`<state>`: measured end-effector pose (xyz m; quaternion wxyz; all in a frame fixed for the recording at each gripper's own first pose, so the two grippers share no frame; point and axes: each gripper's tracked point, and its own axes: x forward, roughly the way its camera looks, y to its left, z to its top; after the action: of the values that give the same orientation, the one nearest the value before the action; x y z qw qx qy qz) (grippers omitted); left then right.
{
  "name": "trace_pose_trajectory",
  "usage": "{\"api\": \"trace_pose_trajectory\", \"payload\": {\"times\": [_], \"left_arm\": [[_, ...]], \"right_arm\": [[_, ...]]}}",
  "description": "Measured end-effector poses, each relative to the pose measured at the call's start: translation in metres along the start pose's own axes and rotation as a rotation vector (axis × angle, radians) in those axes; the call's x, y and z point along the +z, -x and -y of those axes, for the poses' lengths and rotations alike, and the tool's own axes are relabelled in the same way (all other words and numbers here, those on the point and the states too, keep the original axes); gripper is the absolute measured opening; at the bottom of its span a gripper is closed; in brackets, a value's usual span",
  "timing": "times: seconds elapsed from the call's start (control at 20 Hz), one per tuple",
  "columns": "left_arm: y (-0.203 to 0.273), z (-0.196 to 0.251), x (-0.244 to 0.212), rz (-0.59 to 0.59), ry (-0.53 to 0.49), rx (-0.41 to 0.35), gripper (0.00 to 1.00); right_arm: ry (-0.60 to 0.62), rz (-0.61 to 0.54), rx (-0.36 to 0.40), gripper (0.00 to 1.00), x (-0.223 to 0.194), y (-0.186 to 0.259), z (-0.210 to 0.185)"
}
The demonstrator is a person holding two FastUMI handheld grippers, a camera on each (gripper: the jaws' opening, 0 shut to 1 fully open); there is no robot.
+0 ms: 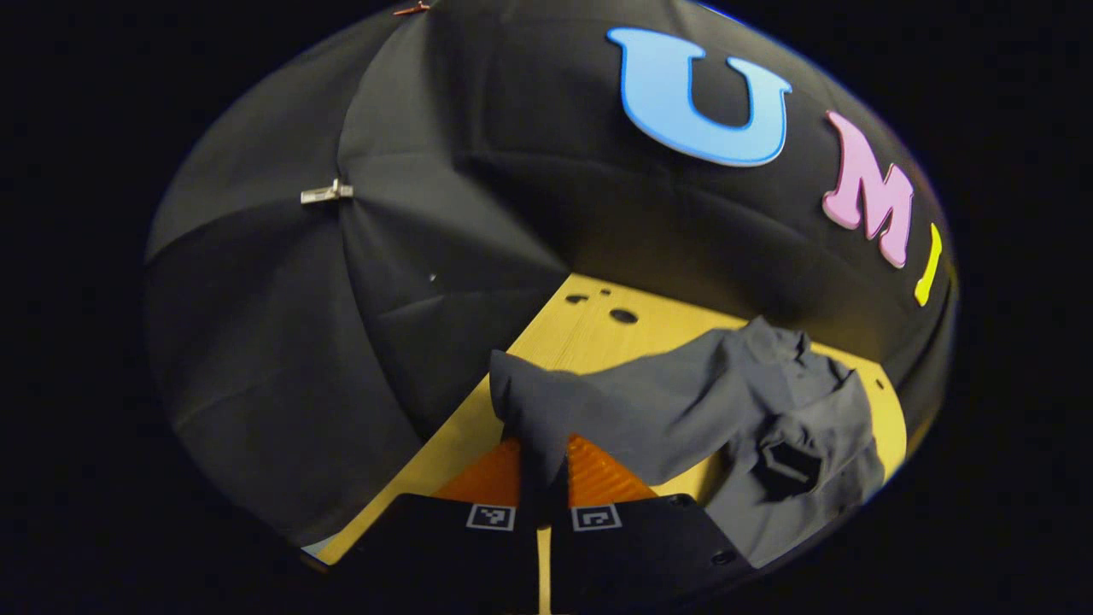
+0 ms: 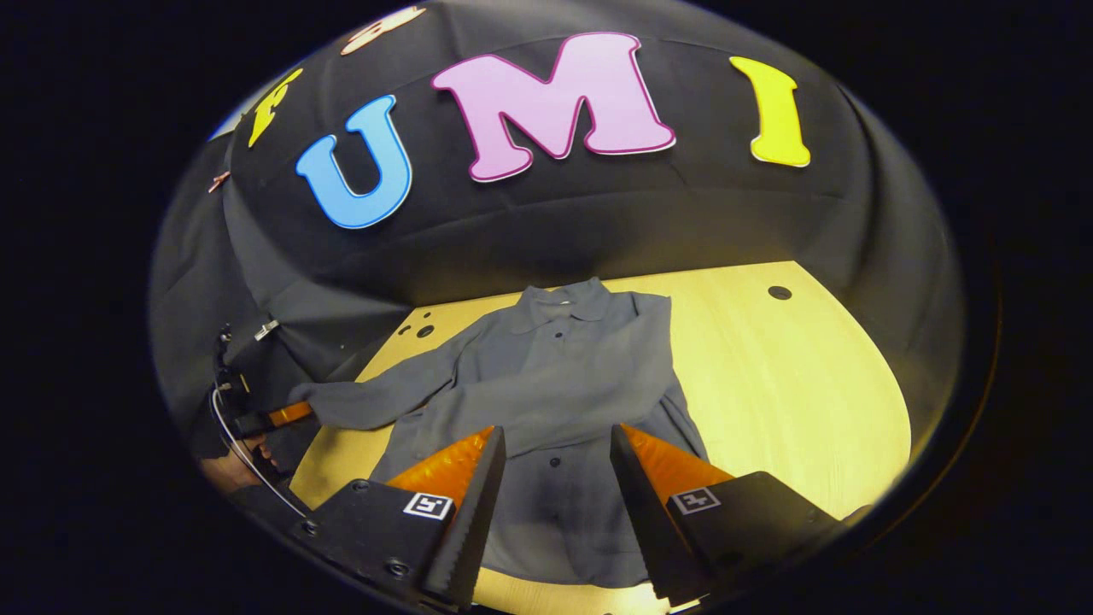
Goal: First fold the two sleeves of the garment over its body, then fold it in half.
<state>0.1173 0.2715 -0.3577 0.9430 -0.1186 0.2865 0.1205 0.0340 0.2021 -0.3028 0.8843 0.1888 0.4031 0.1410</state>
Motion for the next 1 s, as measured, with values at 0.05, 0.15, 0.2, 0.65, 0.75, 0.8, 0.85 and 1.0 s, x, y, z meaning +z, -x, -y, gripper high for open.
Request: {"api": "trace_pose_trajectory", "payload": {"times": [0.05, 0.15, 0.2, 0.65, 0.75, 0.8, 0.85, 1.0], "left_arm": [[0.005, 0.012, 0.010, 0.023, -0.009, -0.018, 0.10], [0.014, 0.044, 0.038, 0.076, -0.034, -0.062, 0.10], [0.018, 0.064, 0.050, 0.097, -0.044, -0.091, 0.10], [0.077, 0.267, 0.098, 0.243, -0.282, -0.391, 0.10], [0.088, 0.314, 0.089, 0.233, -0.312, -0.464, 0.10], [0.091, 0.336, 0.083, 0.221, -0.314, -0.499, 0.09], [0.092, 0.353, 0.073, 0.206, -0.316, -0.527, 0.09], [0.093, 0.397, 0.048, 0.162, -0.331, -0.592, 0.10]], "right_arm": [[-0.009, 0.004, -0.004, 0.77, 0.003, 0.001, 0.007], [-0.024, 0.013, -0.014, 0.77, 0.008, 0.001, 0.022], [-0.029, 0.019, -0.020, 0.77, 0.011, 0.003, 0.029], [-0.084, 0.061, -0.083, 0.77, 0.026, 0.023, 0.100], [-0.102, 0.069, -0.102, 0.77, 0.027, 0.030, 0.118], [-0.110, 0.071, -0.113, 0.77, 0.025, 0.034, 0.127], [-0.120, 0.071, -0.125, 0.77, 0.024, 0.038, 0.136], [-0.148, 0.075, -0.161, 0.77, 0.019, 0.048, 0.159]]}}
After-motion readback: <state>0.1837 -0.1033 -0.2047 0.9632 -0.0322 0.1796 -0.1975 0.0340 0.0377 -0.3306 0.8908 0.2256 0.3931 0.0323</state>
